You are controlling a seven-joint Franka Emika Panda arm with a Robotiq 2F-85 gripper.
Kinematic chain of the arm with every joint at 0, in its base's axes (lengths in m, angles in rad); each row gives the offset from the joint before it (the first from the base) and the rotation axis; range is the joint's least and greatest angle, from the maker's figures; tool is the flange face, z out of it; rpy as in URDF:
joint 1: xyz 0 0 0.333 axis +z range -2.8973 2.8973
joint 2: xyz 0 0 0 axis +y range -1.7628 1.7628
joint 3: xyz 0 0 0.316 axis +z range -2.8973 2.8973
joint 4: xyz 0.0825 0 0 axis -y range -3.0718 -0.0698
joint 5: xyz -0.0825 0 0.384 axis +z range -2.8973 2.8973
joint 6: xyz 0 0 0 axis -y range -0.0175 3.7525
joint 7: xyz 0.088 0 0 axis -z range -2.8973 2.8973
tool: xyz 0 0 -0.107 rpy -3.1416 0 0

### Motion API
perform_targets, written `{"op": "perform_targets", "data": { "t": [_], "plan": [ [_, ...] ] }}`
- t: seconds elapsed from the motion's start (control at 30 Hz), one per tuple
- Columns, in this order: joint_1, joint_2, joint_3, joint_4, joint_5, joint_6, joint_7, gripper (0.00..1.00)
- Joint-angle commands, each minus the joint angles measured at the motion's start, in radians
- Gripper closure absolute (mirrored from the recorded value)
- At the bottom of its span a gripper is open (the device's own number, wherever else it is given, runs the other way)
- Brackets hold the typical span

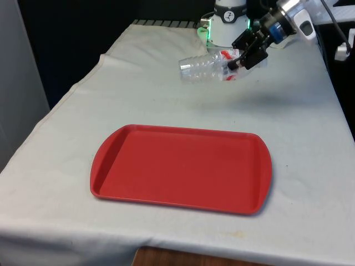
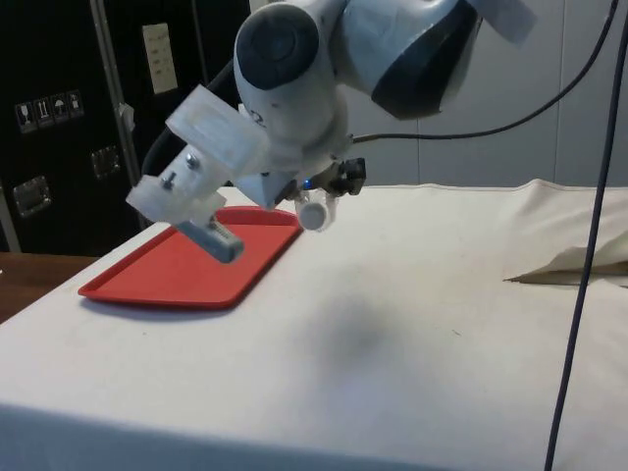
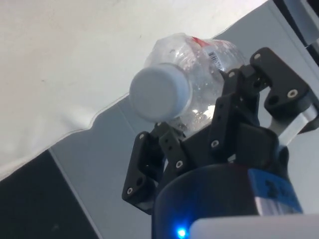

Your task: Place the bottle upright on the tray.

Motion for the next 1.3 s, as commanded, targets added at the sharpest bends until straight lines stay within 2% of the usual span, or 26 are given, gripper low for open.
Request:
{"op": "perform_targets", "data": {
  "t": [0.0, 0.07, 0.1, 0.13, 0.23, 0.37, 0.4, 0.43, 0.7, 0.73, 0.77, 0.97, 1.03, 1.07, 1.27],
  "plan": [
    [-0.006, -0.007, 0.000, 0.002, 0.017, 0.013, -0.017, 0.67],
    [-0.007, -0.010, 0.000, 0.004, 0.027, 0.014, -0.026, 0.67],
    [-0.002, -0.006, -0.001, 0.006, 0.017, 0.001, -0.016, 0.67],
    [-0.008, -0.012, 0.000, 0.006, 0.033, 0.014, -0.033, 0.67],
    [-0.011, -0.019, -0.001, 0.013, 0.055, 0.017, -0.053, 0.67],
    [-0.014, -0.024, -0.001, 0.022, 0.079, 0.018, -0.074, 0.67],
    [-0.009, -0.018, -0.001, 0.024, 0.069, 0.004, -0.063, 0.67],
    [-0.015, -0.027, -0.001, 0.026, 0.090, 0.018, -0.084, 0.67],
    [-0.019, -0.036, -0.004, 0.043, 0.135, 0.019, -0.125, 0.67],
    [-0.014, -0.031, -0.004, 0.046, 0.126, 0.006, -0.116, 0.67],
    [-0.019, -0.037, -0.004, 0.045, 0.141, 0.019, -0.130, 0.67],
    [-0.019, -0.043, -0.012, 0.065, 0.190, 0.020, -0.174, 0.67],
    [-0.014, -0.039, -0.012, 0.065, 0.178, 0.008, -0.161, 0.67],
    [-0.019, -0.044, -0.013, 0.068, 0.196, 0.020, -0.180, 0.67],
    [-0.019, -0.046, -0.021, 0.091, 0.246, 0.019, -0.223, 0.67]
  ]
}}
